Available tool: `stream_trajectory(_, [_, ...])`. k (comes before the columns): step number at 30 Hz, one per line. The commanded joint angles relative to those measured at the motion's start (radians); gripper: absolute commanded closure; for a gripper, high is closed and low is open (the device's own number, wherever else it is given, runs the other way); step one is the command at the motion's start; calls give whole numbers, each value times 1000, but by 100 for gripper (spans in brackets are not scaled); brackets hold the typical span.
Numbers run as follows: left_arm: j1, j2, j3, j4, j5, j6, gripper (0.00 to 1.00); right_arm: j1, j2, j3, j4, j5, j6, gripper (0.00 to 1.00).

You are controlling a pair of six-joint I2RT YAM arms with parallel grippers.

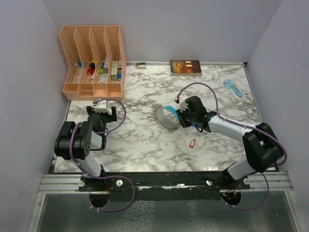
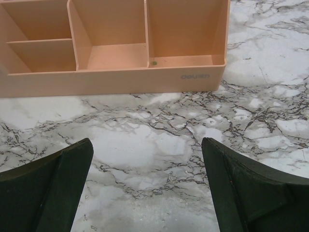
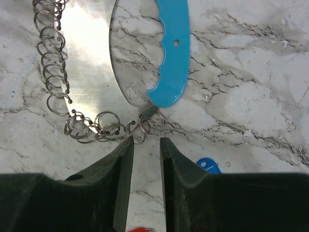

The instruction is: Put the keys on the keyring

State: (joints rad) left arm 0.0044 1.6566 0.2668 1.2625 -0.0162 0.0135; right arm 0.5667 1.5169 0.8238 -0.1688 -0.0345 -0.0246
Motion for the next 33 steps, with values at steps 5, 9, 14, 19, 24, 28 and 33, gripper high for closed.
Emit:
stream_trajectory(5, [0,-14,1,18,-17,4,2,20,39,14,-5,-1,-12,74])
stream_trajectory(9, [0,-15,1,18,-17,3,2,24,50,22,-10,-6,-17,75])
stream_trajectory(14, [0,-15,0,18,-16,3,2,27,62,24,-15,-10,-21,75])
stream_trajectory(19, [0,-15,1,18,-18,3,2,33,69,20,-14,-16,-24,76])
stream_trajectory(24, [0,-15,0,18,-18,3,2,37,83,22,-15,-19,-23,77])
stream_trajectory(28, [0,-16,0,18,-17,3,2,39,89,27,-16,-18,-21,78])
stream_trajectory(33, [0,-15,1,18,-17,3,2,41,91,22,-7,-6,-24,78])
